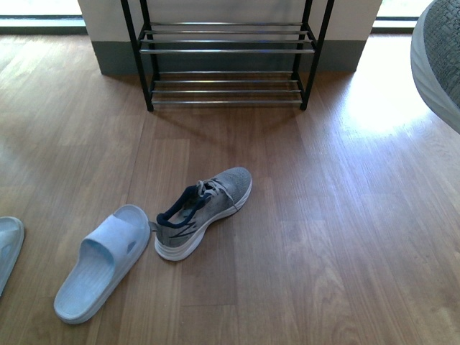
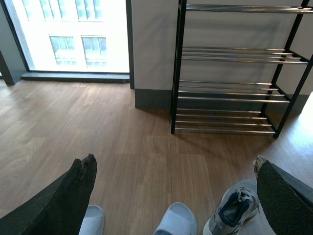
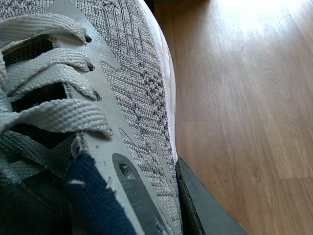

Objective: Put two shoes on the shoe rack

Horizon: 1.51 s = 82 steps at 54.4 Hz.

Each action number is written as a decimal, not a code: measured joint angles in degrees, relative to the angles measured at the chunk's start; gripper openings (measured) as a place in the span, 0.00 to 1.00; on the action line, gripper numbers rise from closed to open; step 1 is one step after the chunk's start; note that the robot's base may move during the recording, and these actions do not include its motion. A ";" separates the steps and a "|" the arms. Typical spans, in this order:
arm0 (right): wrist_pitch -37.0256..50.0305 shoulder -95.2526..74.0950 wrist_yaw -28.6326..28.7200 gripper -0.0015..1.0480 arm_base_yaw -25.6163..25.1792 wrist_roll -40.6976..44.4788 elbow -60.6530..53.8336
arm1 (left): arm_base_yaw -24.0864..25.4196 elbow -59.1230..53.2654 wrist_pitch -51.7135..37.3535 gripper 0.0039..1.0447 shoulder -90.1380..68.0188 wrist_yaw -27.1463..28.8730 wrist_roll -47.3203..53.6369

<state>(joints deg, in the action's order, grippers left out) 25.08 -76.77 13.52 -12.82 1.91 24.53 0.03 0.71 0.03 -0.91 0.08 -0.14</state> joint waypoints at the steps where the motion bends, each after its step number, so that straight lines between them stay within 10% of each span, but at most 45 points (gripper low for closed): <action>1: 0.00 0.02 0.07 0.02 0.04 0.00 0.00 | 0.00 0.00 0.00 0.91 0.00 0.00 0.00; 82: 0.20 0.13 0.00 0.02 -0.20 -0.17 -0.02 | 0.02 0.00 -0.02 0.91 0.00 -0.04 0.02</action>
<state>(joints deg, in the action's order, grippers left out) 25.28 -76.64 13.52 -13.02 1.74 24.51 0.05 0.71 0.01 -0.91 0.03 -0.12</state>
